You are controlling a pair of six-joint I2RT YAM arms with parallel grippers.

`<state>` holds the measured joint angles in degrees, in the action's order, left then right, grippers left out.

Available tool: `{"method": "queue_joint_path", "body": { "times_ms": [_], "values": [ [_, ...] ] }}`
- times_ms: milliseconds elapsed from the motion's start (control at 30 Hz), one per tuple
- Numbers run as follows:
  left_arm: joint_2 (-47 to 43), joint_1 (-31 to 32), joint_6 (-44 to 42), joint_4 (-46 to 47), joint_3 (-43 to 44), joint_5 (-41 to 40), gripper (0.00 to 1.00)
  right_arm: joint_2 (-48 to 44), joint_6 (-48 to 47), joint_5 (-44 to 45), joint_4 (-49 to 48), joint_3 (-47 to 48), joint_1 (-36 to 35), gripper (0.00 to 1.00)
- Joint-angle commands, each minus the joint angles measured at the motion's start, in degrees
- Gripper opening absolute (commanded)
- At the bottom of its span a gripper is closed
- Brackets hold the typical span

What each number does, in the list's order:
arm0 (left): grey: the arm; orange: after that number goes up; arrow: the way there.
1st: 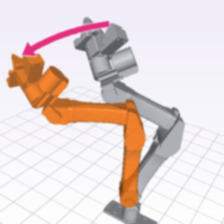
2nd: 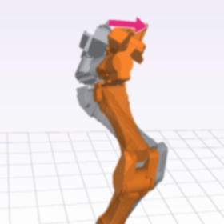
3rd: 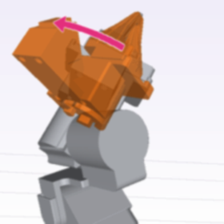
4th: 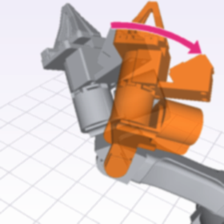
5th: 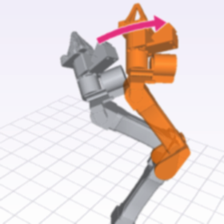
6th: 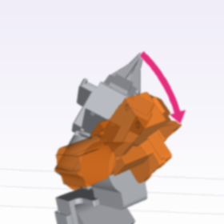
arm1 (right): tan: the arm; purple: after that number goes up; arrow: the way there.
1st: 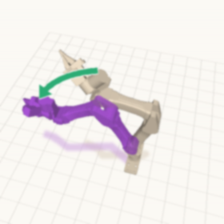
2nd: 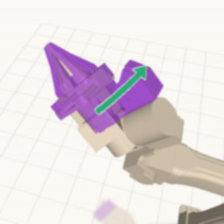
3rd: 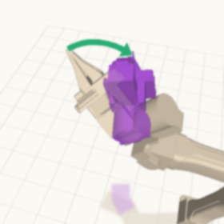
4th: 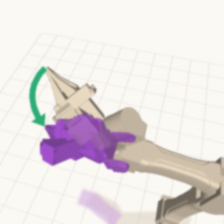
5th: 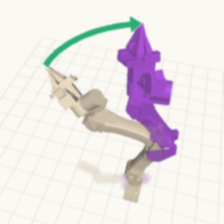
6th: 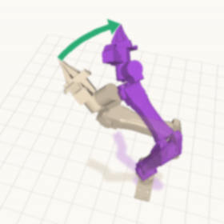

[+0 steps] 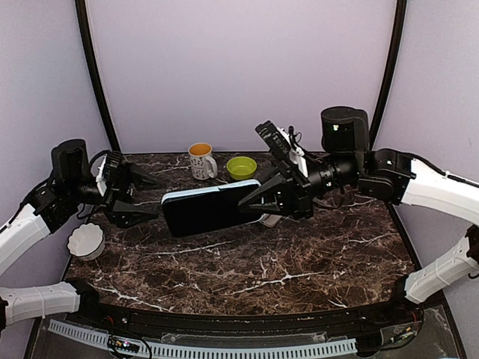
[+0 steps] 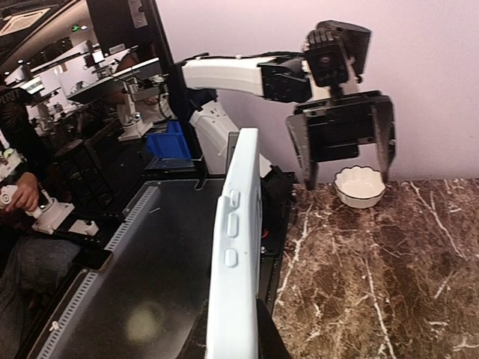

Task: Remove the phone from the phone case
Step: Remove the bottom left corner of the phone case.

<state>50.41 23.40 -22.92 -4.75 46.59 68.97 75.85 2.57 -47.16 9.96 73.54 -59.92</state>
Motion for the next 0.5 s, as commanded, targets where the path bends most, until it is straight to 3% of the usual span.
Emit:
{"method": "queue_joint_path", "body": {
  "times_ms": [0, 167, 467],
  "values": [
    [-4.0, -0.1, 1.5, 1.3, -2.6, -8.6, 0.70, -4.0, -4.3, 9.9, -4.0, -1.6, 0.5, 0.00],
    [-8.0, -0.1, 2.6, 1.0, -4.0, -14.7, 0.68, -7.2, -5.5, 23.4, -9.3, -6.9, 0.5, 0.00],
    [-10.1, -0.1, 3.6, -5.3, -4.0, -15.2, 0.65, -12.1, -11.9, 40.4, -26.7, -21.1, 0.4, 0.00]
  ]
}}
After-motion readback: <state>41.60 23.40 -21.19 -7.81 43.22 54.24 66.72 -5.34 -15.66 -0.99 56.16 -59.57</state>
